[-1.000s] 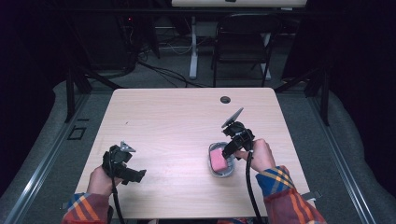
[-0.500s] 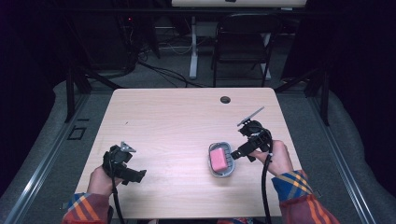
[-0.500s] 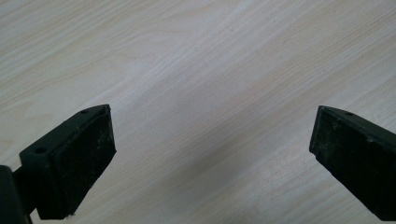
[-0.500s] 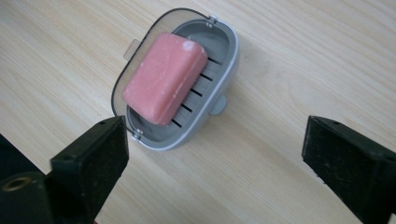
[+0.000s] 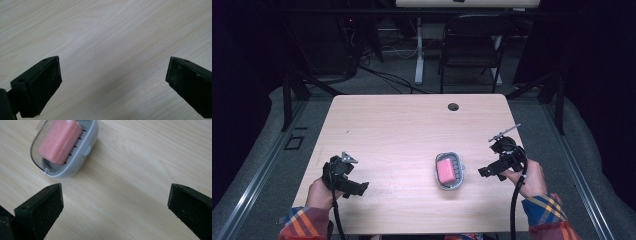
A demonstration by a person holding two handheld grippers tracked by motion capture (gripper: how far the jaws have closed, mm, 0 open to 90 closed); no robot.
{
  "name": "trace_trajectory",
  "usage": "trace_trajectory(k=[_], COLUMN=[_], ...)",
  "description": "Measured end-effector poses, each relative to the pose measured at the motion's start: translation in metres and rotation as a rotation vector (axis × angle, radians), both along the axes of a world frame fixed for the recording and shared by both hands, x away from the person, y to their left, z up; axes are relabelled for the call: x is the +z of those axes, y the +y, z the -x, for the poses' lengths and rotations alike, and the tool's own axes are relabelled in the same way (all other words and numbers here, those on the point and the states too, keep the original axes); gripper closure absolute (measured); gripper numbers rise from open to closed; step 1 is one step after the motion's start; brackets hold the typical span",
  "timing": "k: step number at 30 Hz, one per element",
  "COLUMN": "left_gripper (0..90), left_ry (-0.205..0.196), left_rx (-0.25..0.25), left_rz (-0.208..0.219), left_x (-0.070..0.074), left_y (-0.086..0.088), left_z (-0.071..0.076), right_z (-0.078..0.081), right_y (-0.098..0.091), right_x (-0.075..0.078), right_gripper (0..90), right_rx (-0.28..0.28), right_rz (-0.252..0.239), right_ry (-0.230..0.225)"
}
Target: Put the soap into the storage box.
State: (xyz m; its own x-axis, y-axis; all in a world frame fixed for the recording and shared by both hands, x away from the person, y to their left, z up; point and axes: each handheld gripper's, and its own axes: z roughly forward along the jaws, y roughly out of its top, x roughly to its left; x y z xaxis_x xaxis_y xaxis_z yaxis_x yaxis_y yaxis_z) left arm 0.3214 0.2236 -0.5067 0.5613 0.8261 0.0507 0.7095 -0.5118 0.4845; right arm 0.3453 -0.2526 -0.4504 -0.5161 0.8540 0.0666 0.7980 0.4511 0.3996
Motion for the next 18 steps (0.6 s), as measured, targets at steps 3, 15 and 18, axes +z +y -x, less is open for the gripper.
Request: trace_trajectory(k=[3,15,18], left_gripper=[0.2,0.2,0.2], left_ry=[0.001,0.002,0.003], left_rx=[-0.001,-0.01,-0.018], left_rz=[-0.003,-0.006,-0.011], left_x=[0.0,0.0,0.0], left_y=[0.0,-0.002,-0.003], left_z=[0.0,0.0,0.0], right_z=[0.005,0.03,0.031], right_y=[-0.012,-0.041,-0.041], right_x=[-0.009,-0.05,-0.056], right_gripper=[0.0,0.8,2.7], right_rx=[-0.023,-0.032,-0.005], right_rz=[0.003,0.0,0.008], right_ry=[0.0,0.03,0.035])
